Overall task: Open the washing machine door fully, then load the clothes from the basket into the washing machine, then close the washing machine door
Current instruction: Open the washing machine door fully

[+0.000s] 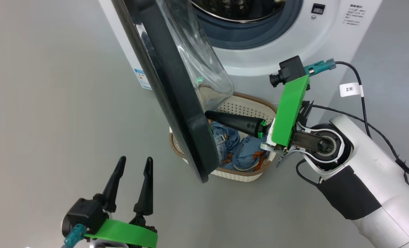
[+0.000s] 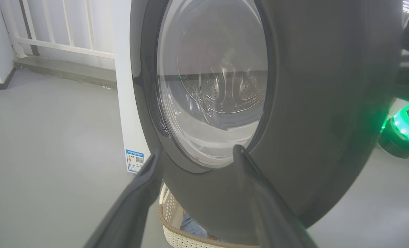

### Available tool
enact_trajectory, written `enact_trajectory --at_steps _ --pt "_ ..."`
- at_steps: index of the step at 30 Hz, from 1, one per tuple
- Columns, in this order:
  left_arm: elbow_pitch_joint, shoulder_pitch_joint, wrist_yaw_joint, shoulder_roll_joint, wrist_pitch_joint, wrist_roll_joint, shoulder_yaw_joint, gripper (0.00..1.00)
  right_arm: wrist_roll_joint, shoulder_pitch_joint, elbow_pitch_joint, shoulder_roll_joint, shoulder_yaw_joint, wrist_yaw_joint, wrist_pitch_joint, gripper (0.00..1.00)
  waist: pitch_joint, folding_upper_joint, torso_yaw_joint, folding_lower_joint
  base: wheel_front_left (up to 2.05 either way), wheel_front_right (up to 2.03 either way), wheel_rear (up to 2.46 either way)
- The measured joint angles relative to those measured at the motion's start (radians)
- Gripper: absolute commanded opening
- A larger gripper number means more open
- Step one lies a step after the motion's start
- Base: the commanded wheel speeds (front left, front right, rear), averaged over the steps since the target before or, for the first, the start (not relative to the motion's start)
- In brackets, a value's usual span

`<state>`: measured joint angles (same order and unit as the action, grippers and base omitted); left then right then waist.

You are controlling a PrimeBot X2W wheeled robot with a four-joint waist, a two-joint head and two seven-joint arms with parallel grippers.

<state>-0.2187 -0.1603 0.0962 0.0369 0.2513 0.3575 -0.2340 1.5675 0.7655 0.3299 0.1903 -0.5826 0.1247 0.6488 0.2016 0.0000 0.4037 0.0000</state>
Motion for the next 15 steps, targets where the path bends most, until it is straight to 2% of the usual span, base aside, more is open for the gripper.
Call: enact_trajectory --at_steps 3,4,7,9,10,11,12,15 --pt "-0.007 0.0 0.002 0.0 0.0 -0.009 0.001 1.0 -0.006 0.0 0.001 0.003 0.008 0.0 -0.035 0.0 -0.009 0.0 -0.016 0.0 0.0 0.0 0.0" --pt "-0.009 0.0 0.002 0.0 0.0 -0.014 0.002 1.0 -0.008 -0.001 0.002 0.004 0.01 0.0 -0.045 0.12 -0.012 0.0 -0.019 0.0 0.0 0.0 0.0" --pt "-0.014 0.0 0.01 0.0 0.0 -0.025 0.01 1.0 -0.011 -0.016 0.001 0.011 0.018 0.0 -0.072 0.38 -0.021 0.0 -0.031 0.0 0.0 0.0 0.0" --pt "-0.018 0.0 0.011 0.0 0.0 -0.026 0.017 1.0 -0.011 -0.038 0.001 0.018 0.022 0.0 -0.09 0.66 -0.028 0.0 -0.04 0.0 0.0 0.0 0.0" --pt "-0.019 0.0 0.015 0.0 0.0 -0.029 0.021 1.0 -0.012 -0.045 0.001 0.024 0.024 0.0 -0.099 0.78 -0.031 0.0 -0.045 0.0 0.0 0.0 0.0" --pt "-0.021 0.0 0.019 0.001 0.0 -0.035 0.026 1.0 -0.015 -0.052 0.001 0.03 0.028 0.0 -0.109 0.85 -0.034 0.0 -0.051 0.0 0.0 0.0 0.0" --pt "-0.023 0.0 0.019 0.0 0.0 -0.036 0.03 1.0 -0.019 -0.059 0.002 0.035 0.033 0.0 -0.122 1.0 -0.037 0.0 -0.057 0.0 0.0 0.0 0.0" --pt "-0.029 0.0 0.02 0.001 0.0 -0.043 0.046 1.0 -0.019 -0.073 0.001 0.044 0.037 0.0 -0.146 1.0 -0.047 0.0 -0.076 0.0 0.0 0.0 0.0"
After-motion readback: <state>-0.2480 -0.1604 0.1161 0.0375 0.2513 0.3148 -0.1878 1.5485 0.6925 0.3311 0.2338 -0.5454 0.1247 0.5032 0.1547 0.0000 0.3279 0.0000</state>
